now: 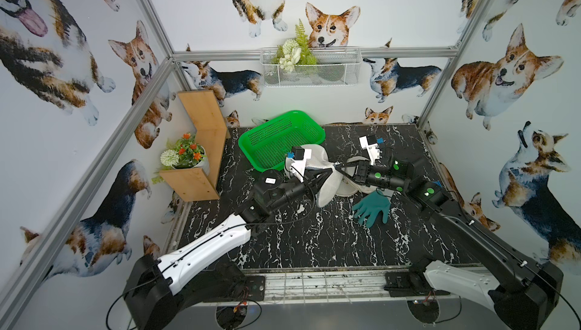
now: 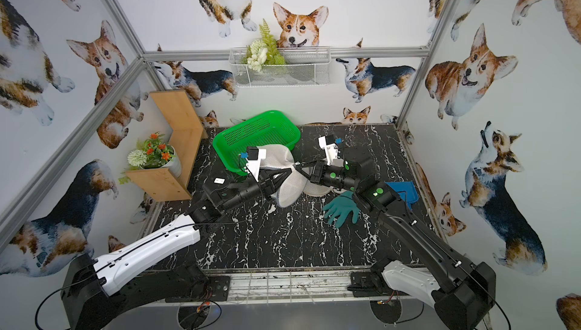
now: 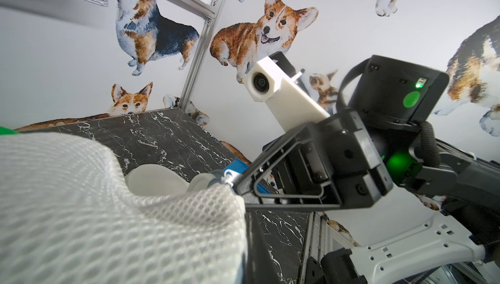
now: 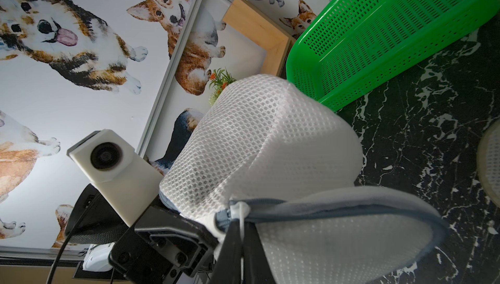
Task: Turn the laundry bag inside out
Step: Zip the zipper on the laundry bag.
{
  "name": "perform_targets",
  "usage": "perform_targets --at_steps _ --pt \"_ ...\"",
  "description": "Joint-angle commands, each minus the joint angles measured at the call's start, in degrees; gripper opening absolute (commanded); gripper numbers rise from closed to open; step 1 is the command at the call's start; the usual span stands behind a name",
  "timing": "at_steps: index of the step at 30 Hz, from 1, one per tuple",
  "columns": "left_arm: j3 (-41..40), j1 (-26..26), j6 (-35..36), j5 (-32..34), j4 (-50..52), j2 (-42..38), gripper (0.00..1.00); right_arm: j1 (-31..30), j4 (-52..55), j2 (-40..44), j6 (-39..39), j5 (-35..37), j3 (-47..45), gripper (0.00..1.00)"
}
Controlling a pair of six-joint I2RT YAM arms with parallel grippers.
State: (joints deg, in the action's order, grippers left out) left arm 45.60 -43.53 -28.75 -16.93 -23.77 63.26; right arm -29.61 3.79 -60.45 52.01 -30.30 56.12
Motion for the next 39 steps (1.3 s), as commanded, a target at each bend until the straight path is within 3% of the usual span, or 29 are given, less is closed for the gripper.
perform_targets --at_steps 1,17,27,30,34,35,39 --pt "0.54 0.02 0.93 -0.85 -0.78 -0.42 0.0 0.07 1.58 0.48 -1.49 2.93 0.48 0.01" --pt "-0.56 0.11 4.22 1.78 2.79 -3.6 0.0 3.69 9.86 3.05 -6.84 3.72 1.66 0.0" --pt "-7.32 0.35 0.7 6.09 -8.74 -8.81 0.0 9.22 12.53 2.31 -8.93 -1.14 0.73 0.0" --pt "-7.07 0.46 0.49 5.39 -7.07 -8.48 0.0 9.24 10.0 1.17 -8.23 -3.87 1.67 0.0" --pt "-4.84 0.46 0.72 4.7 0.72 -6.32 0.58 9.19 7.77 0.51 -9.01 -4.65 3.89 0.0" --pt "-4.56 0.42 0.72 4.92 2.77 -5.85 0.67 9.16 7.94 0.29 -9.76 -4.08 4.66 0.0" --pt "-4.49 0.44 -0.21 5.64 8.45 -5.55 0.84 9.22 10.13 -0.43 -13.19 0.06 6.72 0.0"
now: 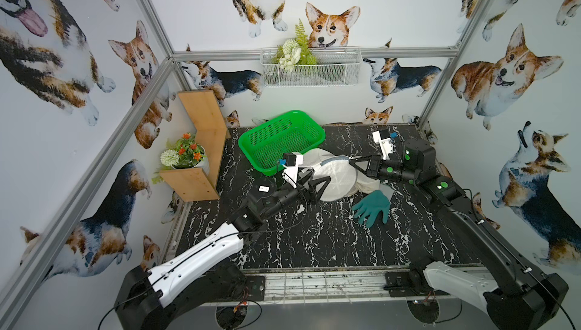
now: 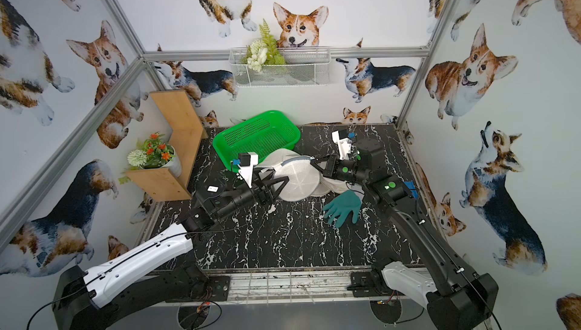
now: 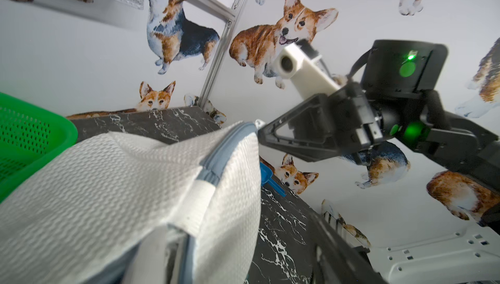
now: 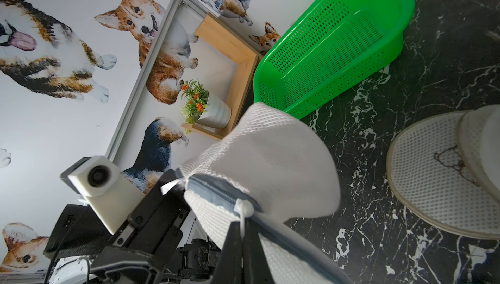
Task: Turn the laundry bag inside out
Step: Zip the zipper on the laundry bag.
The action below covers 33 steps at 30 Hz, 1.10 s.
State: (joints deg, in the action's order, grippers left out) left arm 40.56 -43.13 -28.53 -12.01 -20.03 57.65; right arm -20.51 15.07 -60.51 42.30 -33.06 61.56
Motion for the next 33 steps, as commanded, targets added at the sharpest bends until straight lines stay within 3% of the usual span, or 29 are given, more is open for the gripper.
perform_targets --at_steps 1,8,11,16,20,23,28,33 --pt "0.49 0.03 -0.87 0.87 6.51 -0.05 0.86 0.12 -0.17 -0.62 -4.59 4.44 1.97 0.0" --pt "-1.47 0.05 -1.71 -0.94 17.57 -2.38 0.92 0.14 2.78 -2.31 -11.67 7.53 4.35 0.0" --pt "0.47 -0.01 3.1 -0.67 24.2 -2.7 0.84 0.19 4.56 -1.95 -17.75 7.17 3.86 0.0" --pt "12.22 -0.02 14.88 2.6 30.13 -0.29 0.66 0.13 7.86 -2.04 -25.61 5.74 2.68 0.0" --pt "20.94 -0.3 22.25 2.93 34.58 3.46 0.66 -0.15 6.42 -3.07 -24.17 1.48 2.09 0.0" --pt "27.14 -1.36 26.05 0.39 38.79 6.86 0.72 -1.94 5.57 -3.06 -22.96 1.13 1.83 0.0" --pt "29.87 -3.8 26.3 -3.58 38.99 11.33 0.81 -5.88 2.26 -2.03 -19.39 2.53 0.56 0.0" --pt "30.12 -5.01 24.51 -2.12 38.12 14.45 0.78 -7.2 -0.91 -0.1 -15.5 3.49 -0.63 0.0"
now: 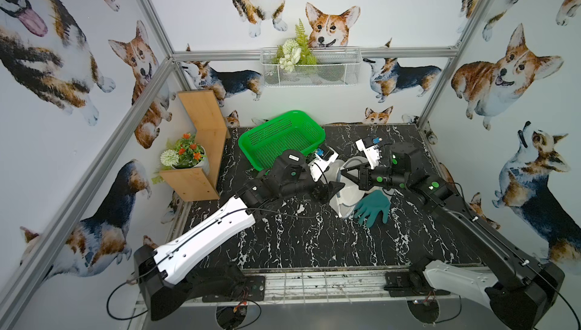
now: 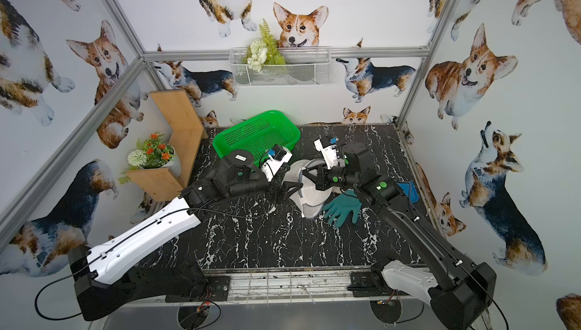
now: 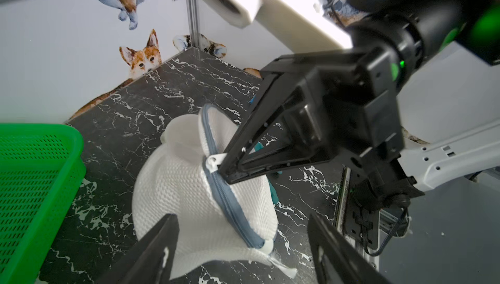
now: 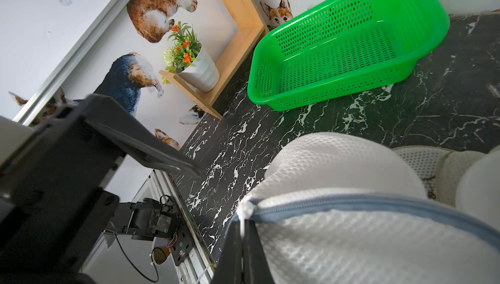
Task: Turn the laundry bag inside out
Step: Zip the zipper on the laundry bag.
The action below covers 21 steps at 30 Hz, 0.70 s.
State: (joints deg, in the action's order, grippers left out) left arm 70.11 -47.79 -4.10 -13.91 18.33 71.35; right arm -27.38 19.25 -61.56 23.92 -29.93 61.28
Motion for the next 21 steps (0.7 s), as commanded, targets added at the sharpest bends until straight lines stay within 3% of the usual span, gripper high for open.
perform_targets --at_steps 1,21 --pt "0.64 -0.46 -0.18 0.04 -0.6 1.12 0.77 -0.4 -5.54 1.28 3.43 0.4 -0.45 0.0" --pt "3.94 -0.55 2.65 1.85 1.56 3.68 0.3 -0.84 -5.14 3.3 -0.32 -1.84 -0.46 0.0"
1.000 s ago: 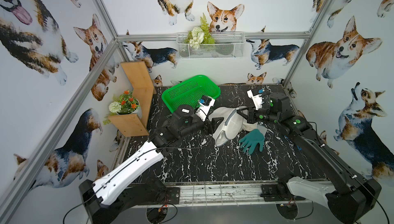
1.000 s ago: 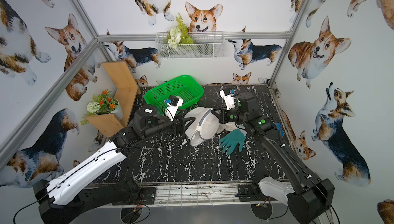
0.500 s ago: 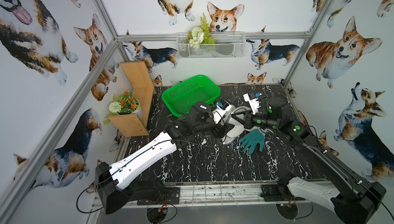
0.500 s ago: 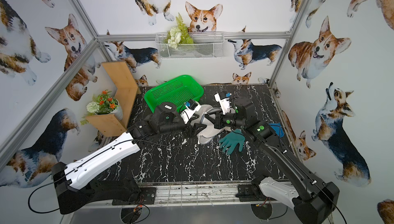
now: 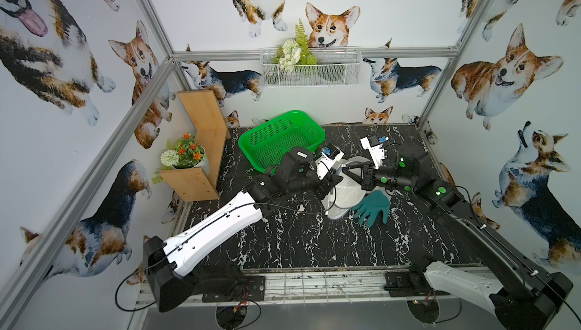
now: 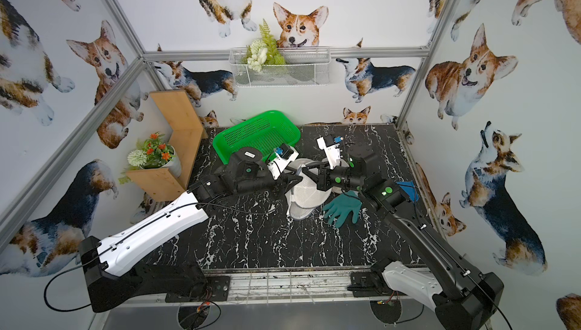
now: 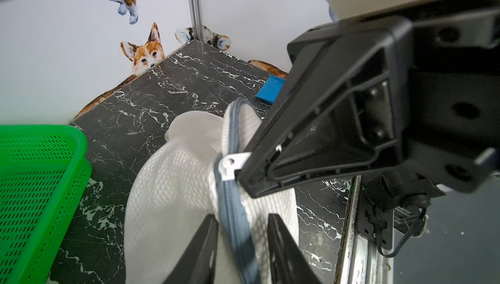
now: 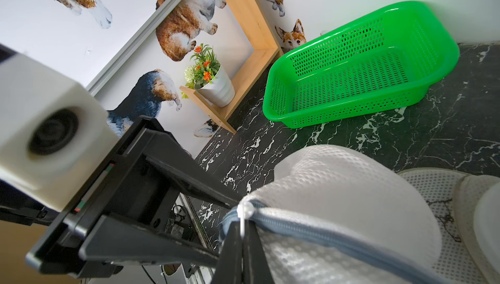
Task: Turn the laundry bag inside out
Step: Zip the zipper on the laundry bag.
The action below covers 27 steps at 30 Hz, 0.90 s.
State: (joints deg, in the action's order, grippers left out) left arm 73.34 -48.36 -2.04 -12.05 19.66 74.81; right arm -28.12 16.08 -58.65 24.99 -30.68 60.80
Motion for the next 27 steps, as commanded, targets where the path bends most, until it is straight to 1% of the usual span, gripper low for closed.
perform_targets --at_steps 1,6,8,10,12,14,19,23,27 --pt "0.79 0.02 0.63 -0.11 0.13 0.32 0.27 -0.09 -1.84 0.47 -1.52 -1.02 0.03 0.0" --pt "1.09 0.02 0.58 -0.02 -0.04 0.6 0.13 -0.09 -1.68 0.99 -1.53 -0.33 -0.11 0.0" --pt "1.19 0.02 0.59 -0.1 -0.1 0.65 0.08 -0.12 -1.03 1.21 -1.68 1.22 0.22 0.0" --pt "1.11 0.02 0.62 -0.02 -0.2 0.53 0.0 -0.12 -0.07 1.26 -1.7 3.86 0.93 0.0" --pt "0.85 0.02 0.68 0.1 -0.32 0.19 0.0 0.31 0.85 1.13 -1.59 5.58 1.93 0.0" --pt "0.37 0.02 0.76 0.32 -0.75 -0.29 0.0 1.55 1.52 0.84 -0.9 5.4 2.46 0.0" --pt "-2.15 0.02 1.15 1.07 -4.06 -2.98 0.0 8.17 4.4 1.24 0.32 4.27 1.73 0.0" --pt "-6.11 0.02 0.51 1.81 -10.05 -6.57 0.0 11.91 6.11 1.7 0.82 2.72 -0.49 0.0" --pt "-11.16 0.02 -1.19 3.62 -17.69 -10.63 0.0 12.62 5.54 1.46 2.52 1.02 -2.23 0.0"
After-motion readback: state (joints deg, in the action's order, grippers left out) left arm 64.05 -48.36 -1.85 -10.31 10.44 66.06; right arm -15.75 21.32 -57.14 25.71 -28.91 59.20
